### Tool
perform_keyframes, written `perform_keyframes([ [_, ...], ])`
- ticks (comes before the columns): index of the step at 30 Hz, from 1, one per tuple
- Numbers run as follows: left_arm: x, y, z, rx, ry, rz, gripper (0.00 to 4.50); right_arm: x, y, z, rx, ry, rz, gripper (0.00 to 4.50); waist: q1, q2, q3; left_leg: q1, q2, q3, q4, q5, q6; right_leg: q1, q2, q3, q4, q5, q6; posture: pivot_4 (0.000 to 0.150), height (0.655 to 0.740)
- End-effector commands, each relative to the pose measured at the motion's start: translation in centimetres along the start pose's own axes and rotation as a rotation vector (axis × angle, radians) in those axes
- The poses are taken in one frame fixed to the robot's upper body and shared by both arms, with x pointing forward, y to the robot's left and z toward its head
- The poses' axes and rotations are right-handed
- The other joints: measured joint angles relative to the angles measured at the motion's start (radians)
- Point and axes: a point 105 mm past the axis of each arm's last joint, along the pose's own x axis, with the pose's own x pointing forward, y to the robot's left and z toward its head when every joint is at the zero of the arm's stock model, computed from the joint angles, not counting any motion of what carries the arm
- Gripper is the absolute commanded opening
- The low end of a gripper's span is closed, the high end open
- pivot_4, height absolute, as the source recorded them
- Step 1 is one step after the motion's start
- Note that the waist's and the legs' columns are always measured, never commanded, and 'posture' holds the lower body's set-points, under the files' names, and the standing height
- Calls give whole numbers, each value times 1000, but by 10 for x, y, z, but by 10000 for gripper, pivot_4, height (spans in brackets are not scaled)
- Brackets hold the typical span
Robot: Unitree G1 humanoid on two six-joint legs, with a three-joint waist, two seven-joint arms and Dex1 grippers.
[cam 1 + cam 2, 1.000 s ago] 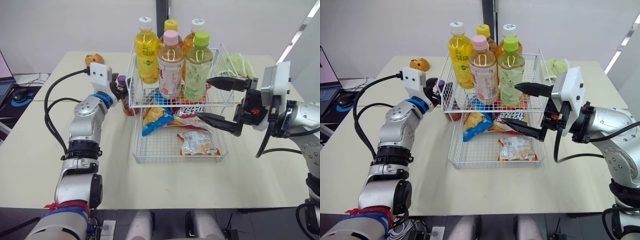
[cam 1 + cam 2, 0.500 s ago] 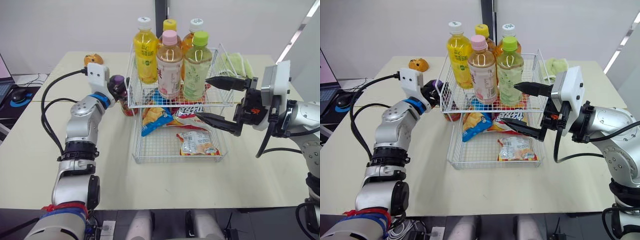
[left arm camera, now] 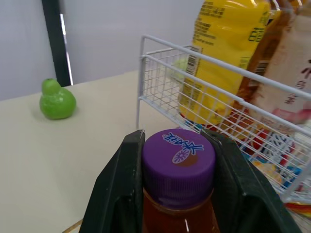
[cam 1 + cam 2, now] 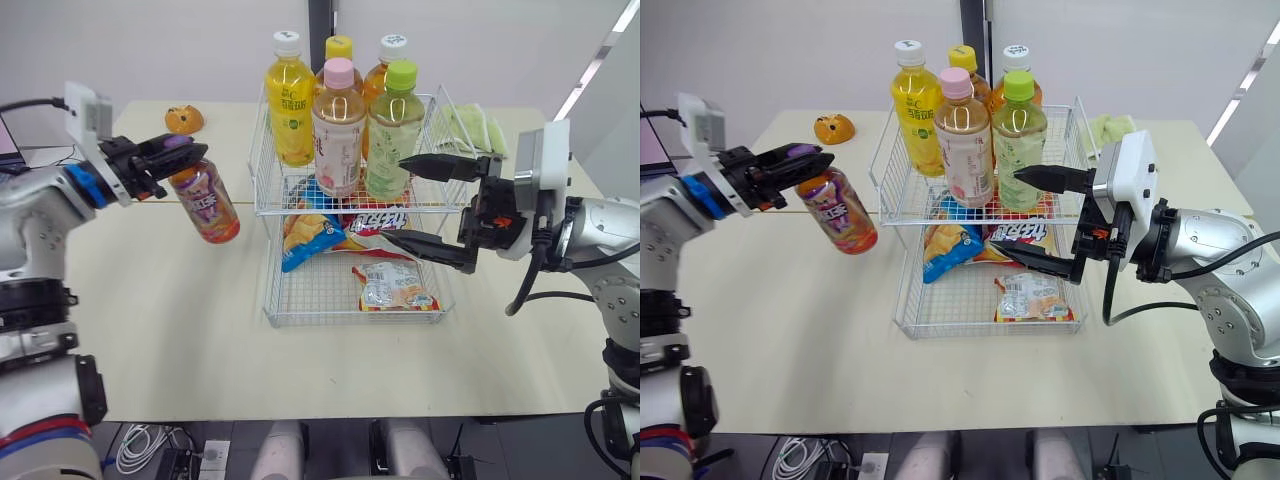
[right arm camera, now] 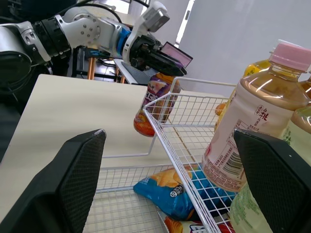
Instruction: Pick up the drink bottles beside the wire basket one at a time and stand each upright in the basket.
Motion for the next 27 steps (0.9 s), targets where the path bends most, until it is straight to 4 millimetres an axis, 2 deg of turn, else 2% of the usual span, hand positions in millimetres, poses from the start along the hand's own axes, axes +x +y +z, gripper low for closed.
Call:
perform_keyframes([
  [1, -10, -18, 60, 146, -74, -81, 13601, 1, 0, 12, -38, -42, 7, 45000, 0, 0, 0, 0, 0, 0, 0, 0, 0, 0, 0, 0, 0, 0, 0, 1500, 7400],
  [3, -14, -23, 77, 179, -73, -110, 13601, 2, 0, 12, -36, -47, 10, 45000, -1, 0, 0, 0, -1, 0, 0, 0, 0, 0, 0, 0, 0, 0, 0, 1500, 7400],
  [6, -11, -35, 114, 221, -143, -161, 13601, 4, 0, 11, -35, -55, 15, 45000, -1, 0, 0, 0, -1, 0, 0, 0, 0, 0, 1, -2, 0, -1, 1, 1500, 7400],
  [12, 1, -58, 157, 252, -240, -274, 13601, 7, -1, 14, -38, -74, 17, 45000, -3, 0, 1, -1, -1, 0, 0, 0, 0, 0, 1, -1, 1, -1, 1, 1500, 7400],
  [18, 17, -74, 163, 256, -264, -370, 13601, 8, 0, 15, -43, -79, 12, 45000, -4, 0, 1, 0, -1, 0, 0, 0, 0, -1, 2, -1, 3, -2, 1, 1500, 7400],
  [27, 47, -82, 154, 251, -301, -419, 13601, 8, 1, 16, -47, -79, 5, 45000, -4, 0, 1, 0, -1, 0, 1, 0, 0, -2, 1, 0, 4, -1, -1, 1500, 7400],
])
